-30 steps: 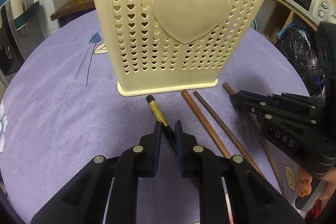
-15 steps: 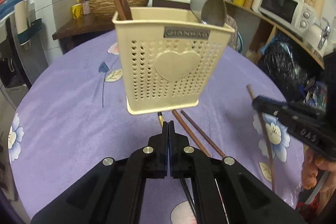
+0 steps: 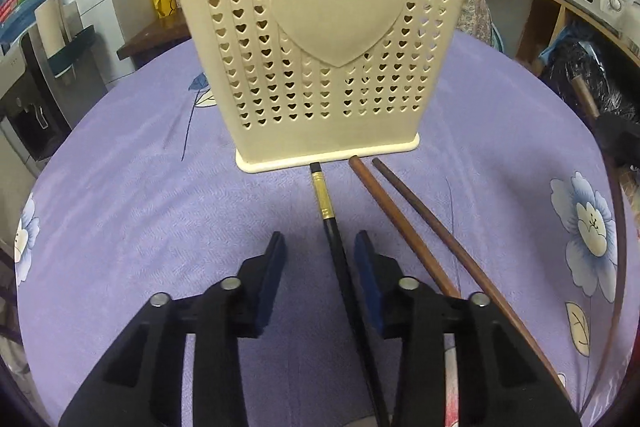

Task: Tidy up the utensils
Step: 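Lift both chopsticks and lower them into the cream holder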

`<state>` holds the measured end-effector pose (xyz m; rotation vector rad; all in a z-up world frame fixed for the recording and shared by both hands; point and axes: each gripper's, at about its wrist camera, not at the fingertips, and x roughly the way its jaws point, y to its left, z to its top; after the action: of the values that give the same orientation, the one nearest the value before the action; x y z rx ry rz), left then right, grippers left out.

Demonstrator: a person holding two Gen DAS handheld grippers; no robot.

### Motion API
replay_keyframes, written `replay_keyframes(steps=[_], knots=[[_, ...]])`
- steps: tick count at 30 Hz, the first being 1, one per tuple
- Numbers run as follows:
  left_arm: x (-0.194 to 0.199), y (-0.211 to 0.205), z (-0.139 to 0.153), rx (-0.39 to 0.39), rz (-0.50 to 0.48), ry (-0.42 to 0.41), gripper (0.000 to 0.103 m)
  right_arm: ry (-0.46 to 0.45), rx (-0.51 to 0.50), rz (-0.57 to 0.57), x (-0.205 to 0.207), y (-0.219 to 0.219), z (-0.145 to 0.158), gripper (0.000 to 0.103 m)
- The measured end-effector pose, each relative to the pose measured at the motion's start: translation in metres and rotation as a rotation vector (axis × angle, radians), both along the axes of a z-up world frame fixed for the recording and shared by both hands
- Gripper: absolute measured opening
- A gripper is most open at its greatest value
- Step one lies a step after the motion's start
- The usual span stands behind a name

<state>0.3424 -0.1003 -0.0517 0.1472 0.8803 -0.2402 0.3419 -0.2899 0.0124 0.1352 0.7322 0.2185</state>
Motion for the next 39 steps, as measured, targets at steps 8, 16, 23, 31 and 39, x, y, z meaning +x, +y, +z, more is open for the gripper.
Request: replay_keyframes(steps=[8, 16, 23, 31, 39], knots=[[0.026, -0.013, 0.004, 0.018, 0.010, 0.013, 0.017, -0.002, 0.006, -0.008, 0.004, 0.000, 0.000, 0.008], [0.028, -0.014, 0.007, -0.010, 0.007, 0.018, 0.008, -0.013, -0.006, 0.006, -0.001, 0.005, 0.002, 0.008], [-0.006, 0.014, 0.046, -0.157, -0.025, -0.060, 0.008, -0.059, 0.019, 0.015, -0.021, 0.000, 0.016, 0.008], [-0.069, 0.065, 0.120, -0.284, -0.053, -0.258, 0.008, -0.201, 0.050, 0.030, -0.068, -0.017, 0.069, 0.008], [-0.078, 0.082, 0.139, -0.296, -0.036, -0.295, 0.008, -0.233, 0.006, 0.024, -0.082, -0.015, 0.094, 0.008]])
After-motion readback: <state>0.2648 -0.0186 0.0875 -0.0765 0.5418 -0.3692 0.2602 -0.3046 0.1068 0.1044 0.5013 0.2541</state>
